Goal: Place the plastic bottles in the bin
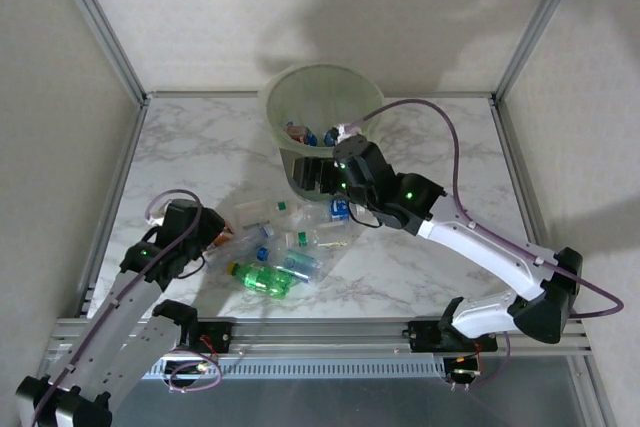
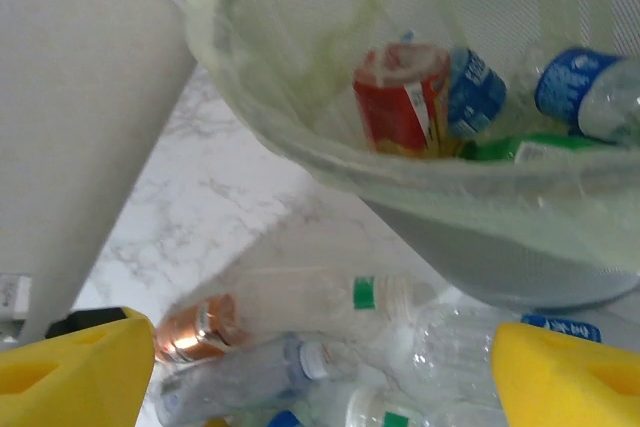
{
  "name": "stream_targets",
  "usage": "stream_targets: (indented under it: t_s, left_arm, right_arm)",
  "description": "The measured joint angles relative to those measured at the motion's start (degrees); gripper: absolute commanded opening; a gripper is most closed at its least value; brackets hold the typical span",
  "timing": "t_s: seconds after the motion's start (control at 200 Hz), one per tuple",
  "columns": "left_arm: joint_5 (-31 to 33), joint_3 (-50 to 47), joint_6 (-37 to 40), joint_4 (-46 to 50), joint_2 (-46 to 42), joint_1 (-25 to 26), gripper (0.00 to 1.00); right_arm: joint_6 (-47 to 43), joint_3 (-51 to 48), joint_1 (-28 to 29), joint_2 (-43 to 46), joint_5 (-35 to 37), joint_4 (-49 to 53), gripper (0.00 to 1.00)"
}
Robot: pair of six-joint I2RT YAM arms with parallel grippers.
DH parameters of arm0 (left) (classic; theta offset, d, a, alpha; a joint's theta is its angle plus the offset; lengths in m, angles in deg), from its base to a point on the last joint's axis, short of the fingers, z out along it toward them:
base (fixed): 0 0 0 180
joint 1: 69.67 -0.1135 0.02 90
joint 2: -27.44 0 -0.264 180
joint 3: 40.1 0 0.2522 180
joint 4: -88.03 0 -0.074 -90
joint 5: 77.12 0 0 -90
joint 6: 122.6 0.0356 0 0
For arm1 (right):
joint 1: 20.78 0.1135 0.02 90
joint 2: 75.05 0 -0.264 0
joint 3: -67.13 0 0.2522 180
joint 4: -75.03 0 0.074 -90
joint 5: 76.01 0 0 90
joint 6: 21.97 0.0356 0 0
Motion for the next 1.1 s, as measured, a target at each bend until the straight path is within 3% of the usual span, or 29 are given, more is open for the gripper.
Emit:
stream_targets:
  t_s: [0.245,0.501,0.901,1.101]
  left_arm:
    - [-3.1,-3.0,-3.3,-3.5,3.1,-9.0,0.82]
    - [-5.0,-5.7,-8.6,-6.8,5.6,-15.1,0.80]
    - [-4.7,-5.9,-11.9,-14.1,19.0,-18.8,0.73]
    - [-4.5,-3.8,-11.4,-15.3,25.3,-19.6,0.59]
  right_arm:
    - [2.3,-3.4,0.5,2.7,0.0,-1.1,0.88]
    - [3.3,-4.5,0.5,3.5,0.0,-2.5,0.88]
    - [3.9,-5.5,0.6,3.4,0.0,-3.0,0.89]
    - [3.8,-5.5,0.7,3.4,0.9,-3.0,0.89]
